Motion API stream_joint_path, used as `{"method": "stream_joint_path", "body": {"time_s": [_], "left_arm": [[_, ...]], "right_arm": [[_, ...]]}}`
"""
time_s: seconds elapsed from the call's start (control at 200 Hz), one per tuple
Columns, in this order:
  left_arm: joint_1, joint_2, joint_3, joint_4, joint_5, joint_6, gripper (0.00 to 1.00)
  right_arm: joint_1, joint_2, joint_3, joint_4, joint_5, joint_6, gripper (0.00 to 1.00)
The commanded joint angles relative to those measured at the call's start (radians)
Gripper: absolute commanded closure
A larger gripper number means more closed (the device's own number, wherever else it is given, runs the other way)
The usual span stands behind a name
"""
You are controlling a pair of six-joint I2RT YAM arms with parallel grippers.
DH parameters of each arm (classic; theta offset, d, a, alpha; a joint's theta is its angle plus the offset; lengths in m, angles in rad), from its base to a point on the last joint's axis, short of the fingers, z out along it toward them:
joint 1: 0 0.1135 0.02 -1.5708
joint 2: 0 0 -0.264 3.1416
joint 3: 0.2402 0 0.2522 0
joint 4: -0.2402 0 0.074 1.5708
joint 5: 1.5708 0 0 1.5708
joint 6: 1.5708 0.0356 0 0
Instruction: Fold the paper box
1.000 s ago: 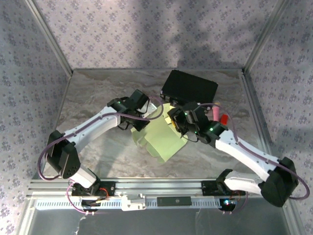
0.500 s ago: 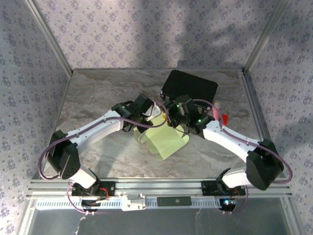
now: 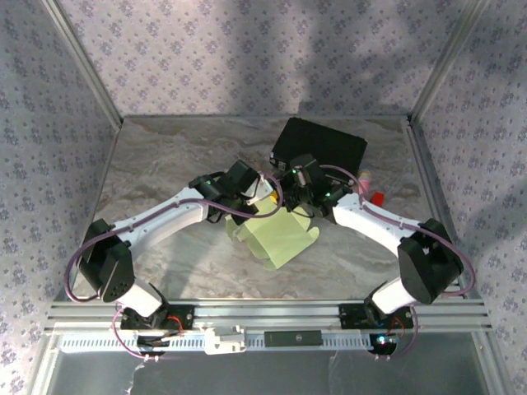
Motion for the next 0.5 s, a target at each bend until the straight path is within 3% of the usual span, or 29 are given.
{"method": "stream_joint_path", "body": {"time_s": [0.0,0.095,0.19,0.375,0.495], "left_arm": [[-0.011,-0.026,0.008,0.023,0.013,0.023,0.99],[-0.011,-0.022,0.007,0.024,0.011,0.023,0.97],[-0.011,-0.020,0.010,0.026,0.015,0.017,0.90],[-0.012,-0.092,-0.018,0.065,0.041,-0.063,0.57],[0.039,-0.264,-0.082,0.150,0.126,-0.268,0.43]], "right_arm": [[0.001,0.003,0.027,-0.001,-0.014,-0.001,0.72],[0.004,0.001,0.029,-0.012,-0.015,-0.007,0.73],[0.006,-0.008,0.019,-0.020,-0.007,-0.009,0.83],[-0.013,-0.020,-0.023,-0.008,-0.004,-0.010,0.96],[-0.033,-0.032,-0.052,0.021,-0.017,-0.006,1.00]]}}
